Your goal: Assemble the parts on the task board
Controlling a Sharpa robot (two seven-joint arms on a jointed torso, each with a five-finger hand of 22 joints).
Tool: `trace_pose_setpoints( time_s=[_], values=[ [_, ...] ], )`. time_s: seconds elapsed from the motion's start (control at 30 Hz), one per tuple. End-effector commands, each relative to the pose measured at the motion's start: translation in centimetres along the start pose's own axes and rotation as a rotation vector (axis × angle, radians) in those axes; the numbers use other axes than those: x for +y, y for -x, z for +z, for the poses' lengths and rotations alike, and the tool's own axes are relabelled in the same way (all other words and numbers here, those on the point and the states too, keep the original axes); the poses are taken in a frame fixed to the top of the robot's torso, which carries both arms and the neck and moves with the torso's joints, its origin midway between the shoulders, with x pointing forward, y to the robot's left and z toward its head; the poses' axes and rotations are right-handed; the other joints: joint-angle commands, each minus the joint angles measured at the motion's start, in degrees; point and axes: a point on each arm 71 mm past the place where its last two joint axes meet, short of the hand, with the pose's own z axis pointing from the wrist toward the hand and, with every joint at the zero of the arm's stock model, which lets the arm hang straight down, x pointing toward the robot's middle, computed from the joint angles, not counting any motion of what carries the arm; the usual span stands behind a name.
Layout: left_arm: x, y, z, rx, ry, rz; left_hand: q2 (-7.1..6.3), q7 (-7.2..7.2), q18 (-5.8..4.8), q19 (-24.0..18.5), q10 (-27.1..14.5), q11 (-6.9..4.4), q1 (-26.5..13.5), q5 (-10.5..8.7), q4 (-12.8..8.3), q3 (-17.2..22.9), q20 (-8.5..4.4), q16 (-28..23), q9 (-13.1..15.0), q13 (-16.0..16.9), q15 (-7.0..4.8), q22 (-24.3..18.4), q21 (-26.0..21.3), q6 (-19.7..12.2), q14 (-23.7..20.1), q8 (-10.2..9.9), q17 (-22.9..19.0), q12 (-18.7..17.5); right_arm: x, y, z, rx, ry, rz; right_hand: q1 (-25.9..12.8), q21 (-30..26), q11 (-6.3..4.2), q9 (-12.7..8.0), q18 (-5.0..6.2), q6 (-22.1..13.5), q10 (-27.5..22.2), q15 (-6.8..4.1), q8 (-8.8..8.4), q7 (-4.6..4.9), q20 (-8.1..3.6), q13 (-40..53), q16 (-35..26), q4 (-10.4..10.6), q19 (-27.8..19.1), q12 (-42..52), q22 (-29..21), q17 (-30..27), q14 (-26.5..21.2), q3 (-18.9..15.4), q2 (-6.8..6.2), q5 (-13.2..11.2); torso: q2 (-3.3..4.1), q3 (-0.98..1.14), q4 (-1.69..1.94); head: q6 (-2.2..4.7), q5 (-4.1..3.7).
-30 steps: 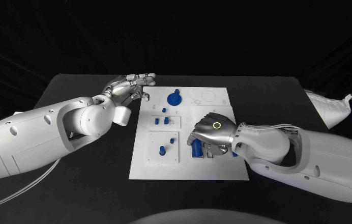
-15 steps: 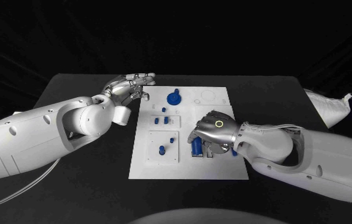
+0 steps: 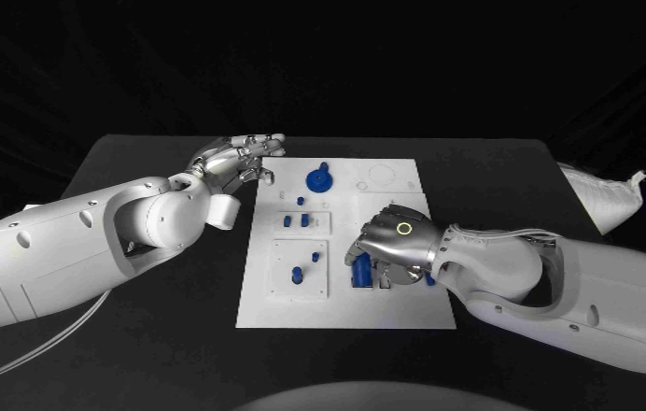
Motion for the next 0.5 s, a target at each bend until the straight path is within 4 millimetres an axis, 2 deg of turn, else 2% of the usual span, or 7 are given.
trace_pose_setpoints(
  time_s=[0.03, 0.5],
  values=[
    [0.0, -0.26, 0.04, 0.023, -0.001, -0.004, 0.06, 0.0, 1.01, -0.48, -0.57, 0.1, -0.39, 0.14, 0.06, -0.36, -0.13, -0.1, -0.03, 0.08, 0.03, -0.09, -0.33, -0.38, -0.32, 0.2, -0.07, 0.23, 0.11, -0.28, 0.02, 0.03, 0.013, 0.013, -1.3, -0.05, 0.33, 0.83, -0.89, 4.88, 3.42, 0.35, 0.85, 4.37, 0.5, 11.88, 0.19, 0.77, 4.04, -0.42, 9.7, 13.08, 5.44, 0.25, 0.47, -0.01, -0.03, -0.01, 0.0, -0.01, -0.04],
    [0.02, -0.3, 0.05, 0.025, 0.0, -0.005, 0.05, 0.03, 1.0, -0.48, -0.66, 0.12, -0.4, 0.14, 0.06, -0.37, -0.12, -0.09, -0.05, 0.06, 0.04, -0.05, -0.29, -0.46, -0.33, 0.18, -0.05, 0.24, 0.04, -1.04, 0.38, 0.064, 0.004, 0.024, -1.3, -0.14, 0.35, 0.76, -0.85, 4.68, 3.17, 0.25, 0.63, 4.38, 0.45, 11.57, 0.16, 0.79, 3.99, -0.89, 9.58, 13.04, 5.43, 0.21, 0.3, 0.01, 0.05, 0.0, 0.06, -0.05, 0.02]
  ],
)
